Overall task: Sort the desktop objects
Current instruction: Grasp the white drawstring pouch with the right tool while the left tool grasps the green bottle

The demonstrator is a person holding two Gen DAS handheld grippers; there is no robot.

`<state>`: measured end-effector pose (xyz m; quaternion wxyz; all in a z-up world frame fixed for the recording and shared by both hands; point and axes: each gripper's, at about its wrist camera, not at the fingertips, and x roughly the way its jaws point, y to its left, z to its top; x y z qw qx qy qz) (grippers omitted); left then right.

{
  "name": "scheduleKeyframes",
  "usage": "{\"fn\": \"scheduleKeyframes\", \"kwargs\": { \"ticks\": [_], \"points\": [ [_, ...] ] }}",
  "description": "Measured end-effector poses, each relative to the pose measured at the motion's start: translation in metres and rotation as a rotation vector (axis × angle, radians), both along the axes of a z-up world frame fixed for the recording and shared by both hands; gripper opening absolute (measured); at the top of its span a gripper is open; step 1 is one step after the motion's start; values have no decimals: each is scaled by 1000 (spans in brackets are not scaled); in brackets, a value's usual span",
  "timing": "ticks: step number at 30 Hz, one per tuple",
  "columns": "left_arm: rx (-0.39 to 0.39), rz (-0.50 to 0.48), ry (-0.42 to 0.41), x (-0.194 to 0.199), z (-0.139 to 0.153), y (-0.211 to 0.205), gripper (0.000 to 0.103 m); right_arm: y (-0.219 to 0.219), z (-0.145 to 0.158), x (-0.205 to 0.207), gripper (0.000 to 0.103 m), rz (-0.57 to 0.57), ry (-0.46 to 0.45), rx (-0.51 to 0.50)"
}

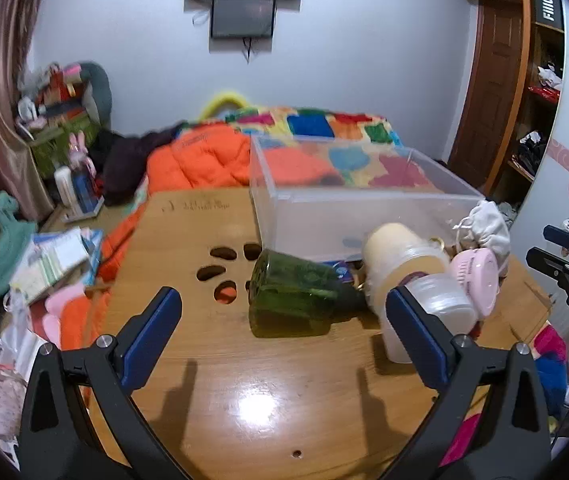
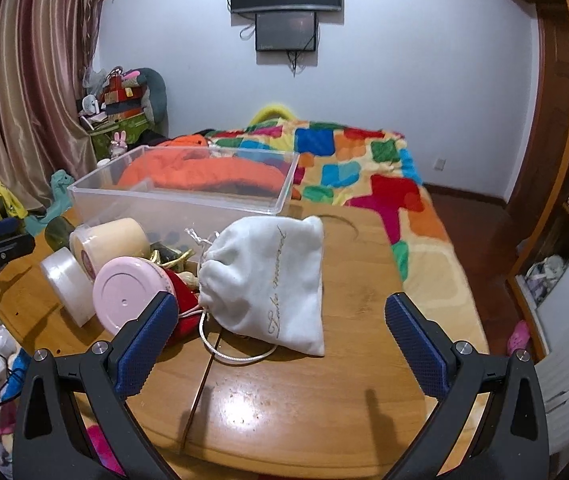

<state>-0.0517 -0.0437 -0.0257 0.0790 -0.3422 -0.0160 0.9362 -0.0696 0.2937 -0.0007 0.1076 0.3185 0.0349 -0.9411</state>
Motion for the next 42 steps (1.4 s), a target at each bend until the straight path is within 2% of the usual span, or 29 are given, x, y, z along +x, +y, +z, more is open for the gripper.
{"fn": "scheduleKeyframes", "kwargs": {
  "ticks": [4, 6, 13, 17, 26, 30, 34, 36, 40, 42],
  "points": [
    [31, -15, -59, -16, -8, -1, 103, 3, -8, -17, 103, 5, -52, -35],
    [32, -26, -55, -22, -15, -9, 103, 5, -12, -24, 103, 7, -73, -54],
    [77, -51, -160, -42, -26, -3, 103, 5, -23, -49, 103, 22, -134, -78],
    [97, -53, -159, -47, -24, 2, 103, 3, -27, -60, 103, 49, -160, -95],
    [25, -43, -216, -59, -32, 1, 103, -10, -39, -79, 101, 93, -235, -113],
    [34, -33, -187, -58, -29, 0, 103, -11, -42, -80, 100, 95, -235, -125],
    [115, -42, -149, -56, -29, 0, 89, -11, -44, -80, 85, 93, -231, -121],
    [141, -46, -143, -55, -30, -1, 85, -11, -45, -79, 82, 99, -230, -121],
    [124, -53, -117, -51, -27, 3, 74, -13, -44, -73, 72, 113, -215, -101],
    [118, -56, -111, -50, -26, 6, 73, -14, -44, -71, 69, 123, -212, -91]
  ]
}}
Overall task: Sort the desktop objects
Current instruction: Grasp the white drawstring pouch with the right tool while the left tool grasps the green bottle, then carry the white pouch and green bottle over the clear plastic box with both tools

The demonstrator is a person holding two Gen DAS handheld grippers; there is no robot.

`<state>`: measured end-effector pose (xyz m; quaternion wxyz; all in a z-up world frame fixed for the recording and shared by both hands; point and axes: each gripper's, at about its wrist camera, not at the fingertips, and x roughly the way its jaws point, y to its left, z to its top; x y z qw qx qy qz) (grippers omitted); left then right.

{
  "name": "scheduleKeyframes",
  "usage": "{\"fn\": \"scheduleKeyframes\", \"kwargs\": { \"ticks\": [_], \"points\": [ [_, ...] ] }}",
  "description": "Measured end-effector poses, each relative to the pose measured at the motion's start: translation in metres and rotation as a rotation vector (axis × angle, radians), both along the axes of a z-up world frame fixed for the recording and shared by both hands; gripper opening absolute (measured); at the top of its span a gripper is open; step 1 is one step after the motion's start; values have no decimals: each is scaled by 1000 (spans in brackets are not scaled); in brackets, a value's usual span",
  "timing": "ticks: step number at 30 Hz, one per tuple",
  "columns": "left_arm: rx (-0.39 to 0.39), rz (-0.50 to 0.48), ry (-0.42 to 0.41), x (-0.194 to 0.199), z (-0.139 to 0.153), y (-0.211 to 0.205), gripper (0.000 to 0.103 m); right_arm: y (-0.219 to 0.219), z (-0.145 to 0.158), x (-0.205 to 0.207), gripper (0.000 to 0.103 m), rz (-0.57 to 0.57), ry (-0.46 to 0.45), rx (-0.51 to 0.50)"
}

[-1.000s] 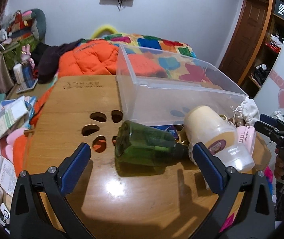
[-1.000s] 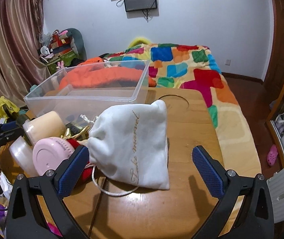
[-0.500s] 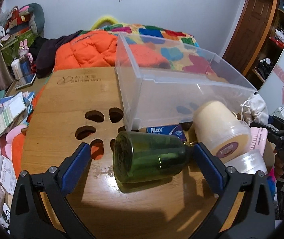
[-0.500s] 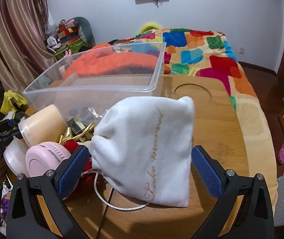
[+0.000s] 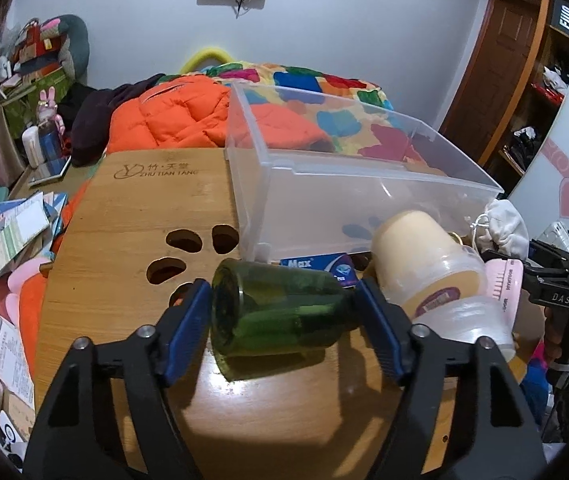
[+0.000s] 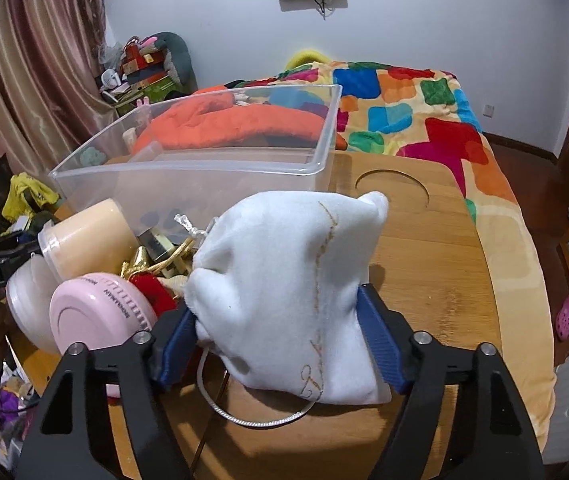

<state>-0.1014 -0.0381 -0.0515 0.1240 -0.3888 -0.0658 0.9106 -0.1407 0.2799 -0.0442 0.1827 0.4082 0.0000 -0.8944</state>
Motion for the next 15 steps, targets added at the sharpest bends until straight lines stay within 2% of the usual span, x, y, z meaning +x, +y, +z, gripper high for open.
{"fn": "scheduleKeyframes", "kwargs": {
  "ticks": [6, 10, 15],
  "points": [
    [-15, 8, -6, 1, 1, 0, 70, 2, 1, 6, 59, 13, 4, -14],
    [-20, 12, -1, 7, 3, -2, 65, 8, 2, 13, 54, 13, -9, -50],
    [-42, 29, 8, 14, 4, -3, 64, 13, 4, 20, 49, 0, 6, -54]
  ]
}}
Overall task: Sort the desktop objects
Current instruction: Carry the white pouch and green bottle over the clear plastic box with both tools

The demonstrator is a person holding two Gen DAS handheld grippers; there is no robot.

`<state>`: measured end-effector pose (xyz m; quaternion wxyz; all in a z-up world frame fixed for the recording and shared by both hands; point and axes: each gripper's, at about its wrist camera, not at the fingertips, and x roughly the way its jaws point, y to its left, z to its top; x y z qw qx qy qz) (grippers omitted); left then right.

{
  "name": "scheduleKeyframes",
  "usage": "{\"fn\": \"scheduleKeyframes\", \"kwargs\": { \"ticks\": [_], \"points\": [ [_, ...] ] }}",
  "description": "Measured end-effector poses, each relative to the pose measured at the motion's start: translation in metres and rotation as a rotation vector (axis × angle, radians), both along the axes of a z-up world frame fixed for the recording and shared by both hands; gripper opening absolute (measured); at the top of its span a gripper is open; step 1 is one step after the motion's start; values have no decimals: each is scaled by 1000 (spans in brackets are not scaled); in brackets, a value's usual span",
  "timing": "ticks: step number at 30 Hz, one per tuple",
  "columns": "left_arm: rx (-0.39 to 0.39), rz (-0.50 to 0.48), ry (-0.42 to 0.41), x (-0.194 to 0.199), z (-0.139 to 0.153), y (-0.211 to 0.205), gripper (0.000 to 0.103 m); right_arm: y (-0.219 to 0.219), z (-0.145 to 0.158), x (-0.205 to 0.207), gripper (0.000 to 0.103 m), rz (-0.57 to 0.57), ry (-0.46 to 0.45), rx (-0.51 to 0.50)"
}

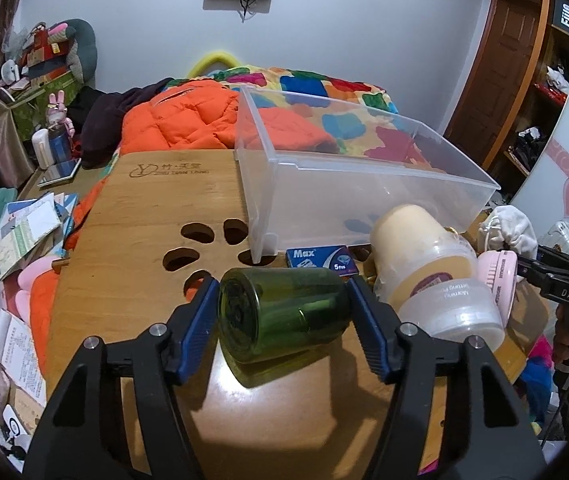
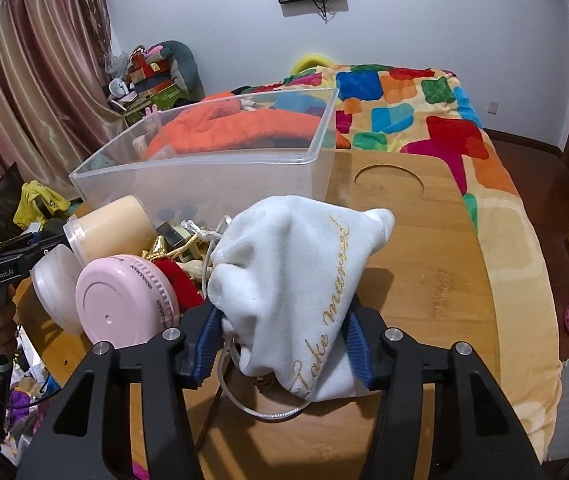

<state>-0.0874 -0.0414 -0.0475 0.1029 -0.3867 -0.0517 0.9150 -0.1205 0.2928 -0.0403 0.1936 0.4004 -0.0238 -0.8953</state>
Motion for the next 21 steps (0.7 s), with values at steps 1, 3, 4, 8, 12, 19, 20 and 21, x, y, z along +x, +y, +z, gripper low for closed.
{"fn": "scheduleKeyframes", "kwargs": {
  "ticks": [1, 3, 4, 8, 12, 19, 20, 21],
  "points": [
    [-5, 5, 3, 2, 0, 0, 64, 1, 0, 0, 49, -1, 0, -3],
    [-17, 17, 9, 5, 1, -1, 64, 4, 2, 3, 48, -12, -1, -20],
    [-22, 22, 13, 7, 2, -2, 64, 6, 3, 5, 48, -11, -2, -27],
    [-26, 37, 27, 15, 4, -4, 64, 12, 6, 8, 48, -18, -2, -48],
    [-16, 53, 34, 21, 8, -8, 64, 13, 9, 16, 48, -21, 5, -50],
    [-14, 64, 55, 33, 14, -8, 64, 17, 20, 29, 48, -16, 37, -57],
    [-10, 65, 59, 34, 15, -9, 64, 18, 22, 31, 48, -14, 43, -55],
    [-8, 66, 63, 36, 16, -9, 64, 18, 24, 34, 48, -13, 50, -55]
  ]
}}
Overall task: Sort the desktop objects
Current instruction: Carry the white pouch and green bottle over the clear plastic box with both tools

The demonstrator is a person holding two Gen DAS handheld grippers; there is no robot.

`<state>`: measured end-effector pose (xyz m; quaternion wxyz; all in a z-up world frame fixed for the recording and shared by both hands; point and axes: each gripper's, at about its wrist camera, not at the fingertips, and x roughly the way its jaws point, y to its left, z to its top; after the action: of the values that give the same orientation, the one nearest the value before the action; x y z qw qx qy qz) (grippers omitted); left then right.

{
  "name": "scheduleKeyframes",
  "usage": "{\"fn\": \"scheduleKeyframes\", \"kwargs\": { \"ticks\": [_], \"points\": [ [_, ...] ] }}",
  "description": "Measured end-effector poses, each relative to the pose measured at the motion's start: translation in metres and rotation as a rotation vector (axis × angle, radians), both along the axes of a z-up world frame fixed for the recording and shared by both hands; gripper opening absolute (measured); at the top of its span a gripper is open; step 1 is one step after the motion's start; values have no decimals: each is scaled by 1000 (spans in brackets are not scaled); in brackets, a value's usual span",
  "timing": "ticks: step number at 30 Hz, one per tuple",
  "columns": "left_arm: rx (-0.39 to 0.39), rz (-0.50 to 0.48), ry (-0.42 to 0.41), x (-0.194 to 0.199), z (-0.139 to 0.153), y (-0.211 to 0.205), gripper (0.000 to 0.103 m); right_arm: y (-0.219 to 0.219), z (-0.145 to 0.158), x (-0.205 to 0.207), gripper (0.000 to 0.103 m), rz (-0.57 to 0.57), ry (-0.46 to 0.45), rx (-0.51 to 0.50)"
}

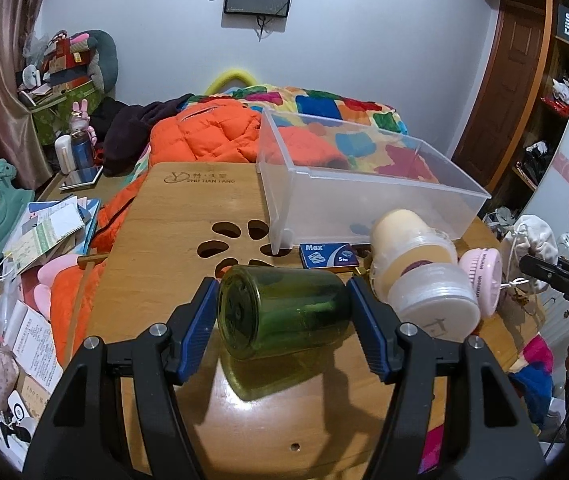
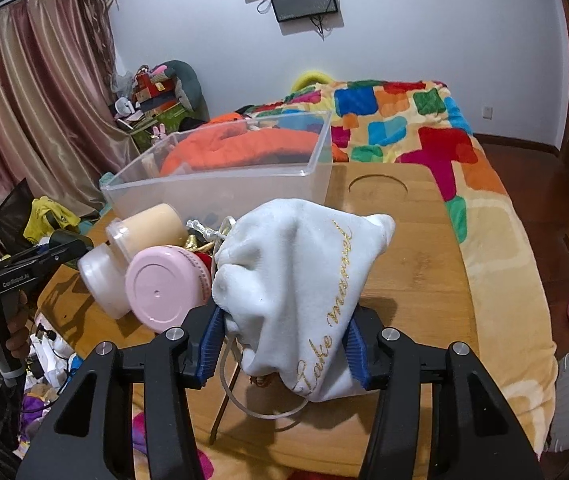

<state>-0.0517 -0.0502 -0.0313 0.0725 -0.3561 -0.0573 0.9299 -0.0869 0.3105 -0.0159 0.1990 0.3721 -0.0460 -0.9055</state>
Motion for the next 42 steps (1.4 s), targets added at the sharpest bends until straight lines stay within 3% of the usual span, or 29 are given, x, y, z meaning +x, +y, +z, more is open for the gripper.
{"fn": "scheduleKeyframes", "kwargs": {
  "ticks": [7, 21, 33, 42],
  "points": [
    [21, 5, 40, 8, 15, -1, 64, 0, 17, 11, 48, 9, 49, 4],
    [-31, -13, 127, 13, 59, 12, 64, -12, 46, 12, 48, 53, 104, 30],
    [-69, -73, 153, -9, 85, 31, 64, -22, 66, -4, 48, 93, 148, 46],
    [-73, -118, 148, -35, 86, 47, 64, -24, 72, -27, 48, 113, 146, 40]
  ]
}}
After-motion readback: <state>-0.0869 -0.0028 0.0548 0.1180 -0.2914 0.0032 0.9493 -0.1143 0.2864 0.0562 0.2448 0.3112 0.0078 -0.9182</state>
